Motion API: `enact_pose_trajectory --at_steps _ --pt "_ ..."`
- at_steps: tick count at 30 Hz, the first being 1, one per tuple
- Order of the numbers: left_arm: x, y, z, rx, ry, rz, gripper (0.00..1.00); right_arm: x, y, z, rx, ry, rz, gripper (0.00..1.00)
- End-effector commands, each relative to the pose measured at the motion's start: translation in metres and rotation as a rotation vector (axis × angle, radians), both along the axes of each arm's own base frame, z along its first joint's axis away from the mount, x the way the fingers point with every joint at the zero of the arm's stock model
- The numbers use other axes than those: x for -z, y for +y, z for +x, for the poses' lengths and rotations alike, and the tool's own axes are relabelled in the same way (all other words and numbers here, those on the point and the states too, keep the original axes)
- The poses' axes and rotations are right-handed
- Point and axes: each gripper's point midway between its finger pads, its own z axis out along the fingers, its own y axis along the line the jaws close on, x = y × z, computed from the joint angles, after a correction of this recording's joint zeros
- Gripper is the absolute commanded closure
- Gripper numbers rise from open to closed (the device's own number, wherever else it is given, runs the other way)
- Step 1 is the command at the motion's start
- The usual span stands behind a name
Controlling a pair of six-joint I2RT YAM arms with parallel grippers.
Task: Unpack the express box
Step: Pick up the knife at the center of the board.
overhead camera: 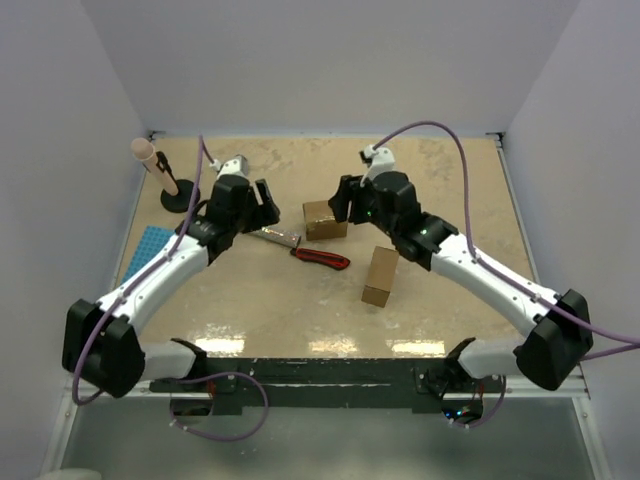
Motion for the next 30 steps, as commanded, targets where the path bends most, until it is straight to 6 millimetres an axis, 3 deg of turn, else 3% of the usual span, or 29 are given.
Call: enact_pose_trajectory --at_steps 1,5,6,10,20,25,30 --pt "-0.005 0.010 -0.032 0.002 -0.054 -0.062 0.24 0.023 0.022 -0.029 -0.149 -0.053 -0.105 0.39" --pt "0.005 0.018 -0.055 -0.001 -0.056 -0.070 0.20 0.059 0.022 -0.044 -0.170 -0.040 -0.176 0.22" --pt "0.011 0.022 -0.059 -0.007 -0.042 -0.060 0.17 0.074 0.022 -0.045 -0.171 -0.015 -0.200 0.21" --pt "0.024 0.025 -0.075 -0.004 0.000 -0.065 0.00 0.097 0.032 -0.044 -0.162 0.024 -0.248 0.18" --pt "0.019 0.019 -0.095 0.034 -0.053 -0.177 0.07 0.150 0.055 -0.042 -0.146 0.087 -0.387 0.19" --pt "0.025 0.017 -0.100 0.045 -0.040 -0.195 0.08 0.160 0.063 -0.032 -0.120 0.092 -0.416 0.18" --pt "0.029 0.017 -0.102 0.044 -0.032 -0.199 0.09 0.182 0.070 -0.025 -0.117 0.124 -0.466 0.17"
